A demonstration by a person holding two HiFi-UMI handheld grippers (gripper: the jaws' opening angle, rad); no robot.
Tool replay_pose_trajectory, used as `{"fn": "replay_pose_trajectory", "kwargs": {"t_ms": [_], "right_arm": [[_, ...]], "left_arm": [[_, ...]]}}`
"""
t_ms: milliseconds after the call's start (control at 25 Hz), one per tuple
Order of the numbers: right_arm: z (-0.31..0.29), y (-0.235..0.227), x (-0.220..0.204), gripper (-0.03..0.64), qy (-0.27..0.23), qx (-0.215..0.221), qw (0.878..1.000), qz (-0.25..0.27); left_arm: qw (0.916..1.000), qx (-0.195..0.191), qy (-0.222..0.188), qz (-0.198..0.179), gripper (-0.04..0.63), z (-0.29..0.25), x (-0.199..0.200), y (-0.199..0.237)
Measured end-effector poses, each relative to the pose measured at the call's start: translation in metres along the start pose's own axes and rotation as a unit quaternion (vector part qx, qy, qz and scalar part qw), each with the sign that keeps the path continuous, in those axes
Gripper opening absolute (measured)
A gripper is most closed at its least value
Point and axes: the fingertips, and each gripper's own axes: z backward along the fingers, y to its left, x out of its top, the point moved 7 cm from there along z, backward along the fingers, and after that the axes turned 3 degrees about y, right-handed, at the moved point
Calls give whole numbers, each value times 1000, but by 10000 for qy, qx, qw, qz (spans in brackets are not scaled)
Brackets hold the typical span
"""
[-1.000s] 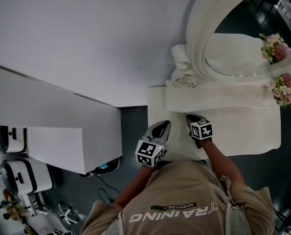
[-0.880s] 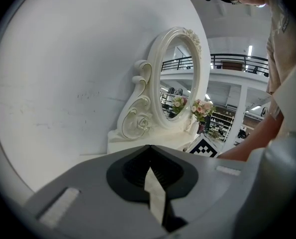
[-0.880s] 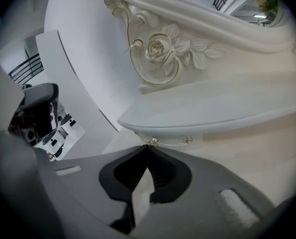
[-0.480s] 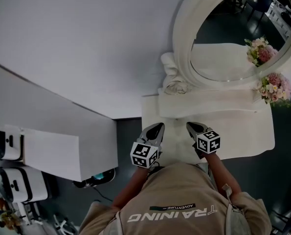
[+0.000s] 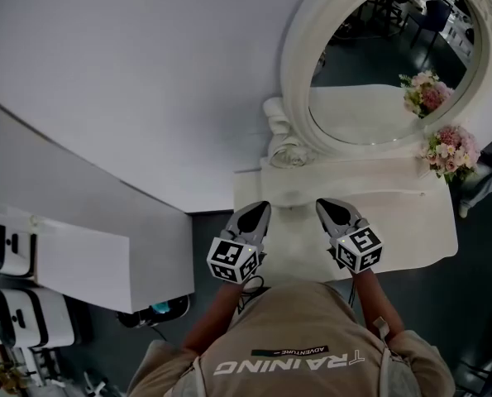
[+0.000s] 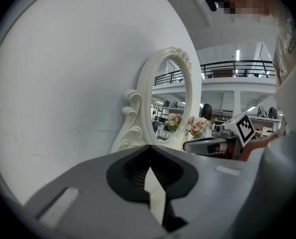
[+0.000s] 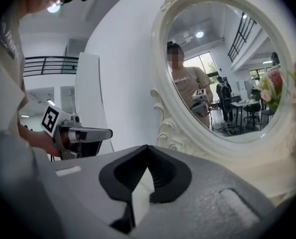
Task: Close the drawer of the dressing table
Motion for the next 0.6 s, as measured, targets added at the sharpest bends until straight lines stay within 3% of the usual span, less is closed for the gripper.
{"fn": "replay_pose_trajectory", "kwargs": {"t_ms": [600], "right_arm": [[37, 27, 75, 2, -1030, -123, 9900, 955]], "left_arm": [[9954, 63, -628, -722, 18, 17, 70, -12]]}}
